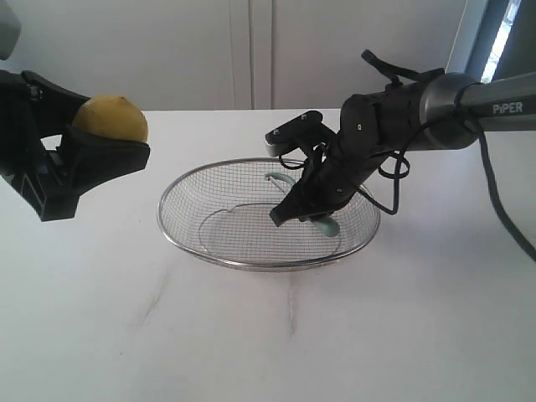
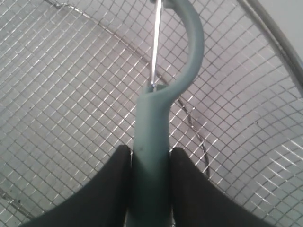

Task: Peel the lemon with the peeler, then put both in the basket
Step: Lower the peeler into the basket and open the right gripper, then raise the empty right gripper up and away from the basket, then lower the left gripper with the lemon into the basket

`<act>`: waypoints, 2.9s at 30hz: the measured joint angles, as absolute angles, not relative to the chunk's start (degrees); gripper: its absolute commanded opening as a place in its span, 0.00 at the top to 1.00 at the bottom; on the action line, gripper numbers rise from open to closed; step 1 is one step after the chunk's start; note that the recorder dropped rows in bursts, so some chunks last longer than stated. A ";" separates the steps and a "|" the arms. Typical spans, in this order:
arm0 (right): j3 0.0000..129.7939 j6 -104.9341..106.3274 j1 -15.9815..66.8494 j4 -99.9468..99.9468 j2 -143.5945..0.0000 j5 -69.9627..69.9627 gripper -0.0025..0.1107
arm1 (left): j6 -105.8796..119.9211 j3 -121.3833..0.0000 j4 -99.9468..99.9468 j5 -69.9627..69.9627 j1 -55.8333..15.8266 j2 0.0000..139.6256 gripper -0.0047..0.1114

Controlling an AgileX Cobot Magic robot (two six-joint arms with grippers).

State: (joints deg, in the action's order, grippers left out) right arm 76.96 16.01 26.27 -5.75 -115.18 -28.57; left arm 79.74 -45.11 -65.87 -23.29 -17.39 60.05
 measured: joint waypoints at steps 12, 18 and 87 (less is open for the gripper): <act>76.96 15.15 26.27 -5.75 -115.18 -29.75 0.58 | 79.74 -45.11 -65.87 -23.17 -17.39 60.05 0.96; 76.96 14.13 26.27 -5.75 -112.94 -31.58 0.58 | 79.74 -45.11 -65.98 -23.17 -17.39 60.05 0.96; 68.34 12.53 26.27 -13.12 -78.41 -46.33 0.98 | 74.18 -47.99 -61.76 -23.14 -17.39 66.18 0.96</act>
